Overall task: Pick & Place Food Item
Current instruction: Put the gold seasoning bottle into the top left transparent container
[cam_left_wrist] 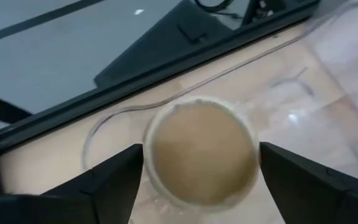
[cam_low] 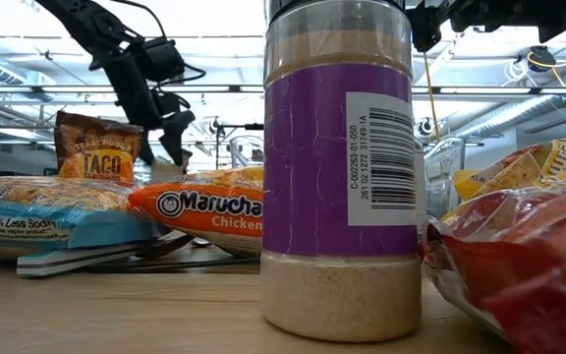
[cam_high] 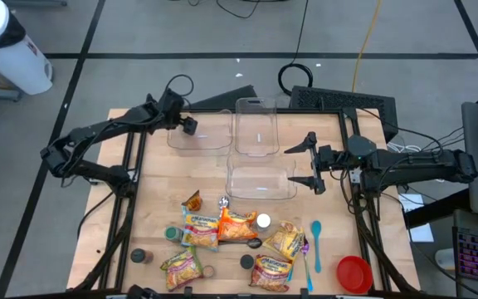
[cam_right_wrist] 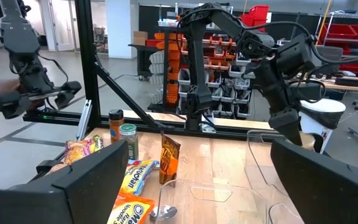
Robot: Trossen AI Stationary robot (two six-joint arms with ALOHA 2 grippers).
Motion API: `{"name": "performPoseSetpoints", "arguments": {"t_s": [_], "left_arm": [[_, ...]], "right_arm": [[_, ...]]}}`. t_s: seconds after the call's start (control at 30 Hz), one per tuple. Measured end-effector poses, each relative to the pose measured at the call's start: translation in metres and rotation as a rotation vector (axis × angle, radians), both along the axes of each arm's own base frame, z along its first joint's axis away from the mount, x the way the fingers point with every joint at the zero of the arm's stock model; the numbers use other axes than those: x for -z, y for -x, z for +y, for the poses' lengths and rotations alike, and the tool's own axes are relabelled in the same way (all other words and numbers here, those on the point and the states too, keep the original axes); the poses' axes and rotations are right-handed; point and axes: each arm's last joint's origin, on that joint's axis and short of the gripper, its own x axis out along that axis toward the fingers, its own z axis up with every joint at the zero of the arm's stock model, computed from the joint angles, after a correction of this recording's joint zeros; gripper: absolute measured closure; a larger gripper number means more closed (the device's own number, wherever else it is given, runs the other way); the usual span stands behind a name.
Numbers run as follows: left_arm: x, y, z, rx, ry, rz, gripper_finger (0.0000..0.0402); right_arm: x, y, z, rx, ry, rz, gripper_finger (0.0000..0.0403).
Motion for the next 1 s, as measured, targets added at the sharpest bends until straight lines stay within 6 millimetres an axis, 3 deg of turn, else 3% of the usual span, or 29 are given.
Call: {"name": "performPoseSetpoints", "arguments": {"t_s": [0.6,0.83,1.0], "left_arm": [[0.0,0.003,0.0,-0.064,-0.017,0.04,0.0095],[-0.011,0.007,-0.005,-0.027,-0.041,0.0,0.0085],[-0.03,0.014,-0.016,-0.004,-0.085,-0.084,0.0092]], "right_arm": [[0.0,0.0,0.0,0.0,0.0,-0.001,0.0014],[0.0,0.0,0.0,0.0,0.0,-0.001,0.0014],[0.0,0.0,0.0,0.0,-0.001,0.001,0.0014]]}}
